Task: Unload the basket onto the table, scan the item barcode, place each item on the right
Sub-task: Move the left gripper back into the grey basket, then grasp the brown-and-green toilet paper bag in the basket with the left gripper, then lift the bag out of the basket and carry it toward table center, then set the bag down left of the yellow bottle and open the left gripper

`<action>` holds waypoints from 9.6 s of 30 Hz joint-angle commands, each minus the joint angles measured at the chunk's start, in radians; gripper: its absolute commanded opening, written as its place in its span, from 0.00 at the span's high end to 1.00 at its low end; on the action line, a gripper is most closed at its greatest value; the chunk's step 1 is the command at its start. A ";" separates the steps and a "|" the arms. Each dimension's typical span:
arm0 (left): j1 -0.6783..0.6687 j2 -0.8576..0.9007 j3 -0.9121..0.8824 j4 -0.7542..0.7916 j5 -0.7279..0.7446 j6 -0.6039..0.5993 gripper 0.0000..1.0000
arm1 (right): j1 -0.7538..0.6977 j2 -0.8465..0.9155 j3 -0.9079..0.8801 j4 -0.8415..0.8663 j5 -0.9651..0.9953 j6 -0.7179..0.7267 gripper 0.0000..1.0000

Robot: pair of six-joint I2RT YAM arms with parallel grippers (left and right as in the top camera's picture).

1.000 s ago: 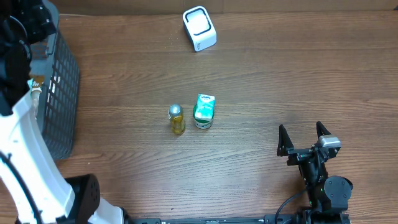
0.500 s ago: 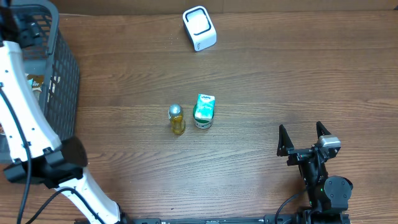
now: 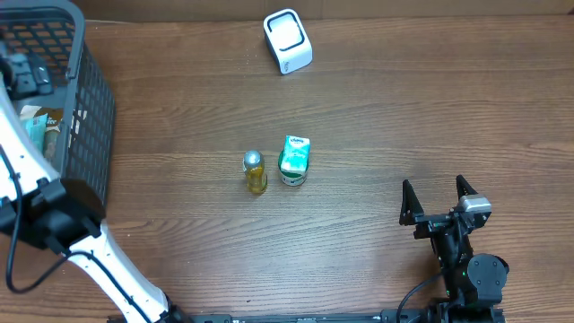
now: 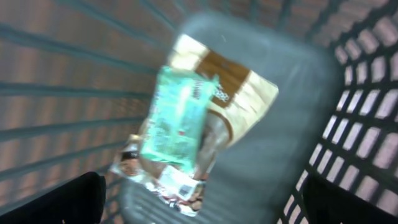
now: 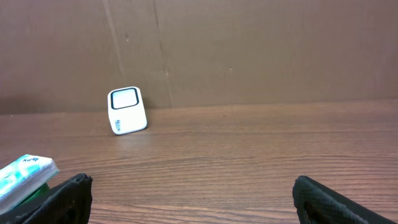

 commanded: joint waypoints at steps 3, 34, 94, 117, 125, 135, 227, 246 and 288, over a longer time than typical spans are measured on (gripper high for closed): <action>-0.003 0.153 0.005 -0.028 0.036 0.045 0.00 | -0.006 -0.008 -0.011 0.004 0.002 0.000 0.00; 0.120 0.204 0.184 -0.019 0.308 0.158 0.00 | -0.006 -0.008 -0.011 0.004 0.002 0.000 0.00; 0.116 0.204 -0.369 0.171 0.141 0.099 0.68 | -0.006 -0.008 -0.011 0.004 0.002 0.000 0.00; 0.109 0.204 -0.540 0.221 0.131 0.059 0.37 | -0.006 -0.008 -0.011 0.004 0.002 0.000 0.00; 0.109 0.204 -0.627 0.279 0.134 0.040 0.96 | -0.006 -0.008 -0.011 0.004 0.002 0.000 0.00; 0.131 0.106 -0.321 0.169 0.212 -0.063 0.96 | -0.006 -0.008 -0.011 0.004 0.002 0.000 0.00; -0.299 -0.409 0.020 -0.190 0.352 -0.475 0.96 | -0.006 -0.008 -0.011 0.004 0.002 0.000 0.00; -0.749 -0.409 -0.698 0.102 0.007 -0.805 0.96 | -0.006 -0.008 -0.011 0.004 0.002 0.000 0.00; -0.521 -0.484 -0.613 0.216 0.010 -0.486 0.10 | -0.006 -0.008 -0.011 0.004 0.002 0.000 0.00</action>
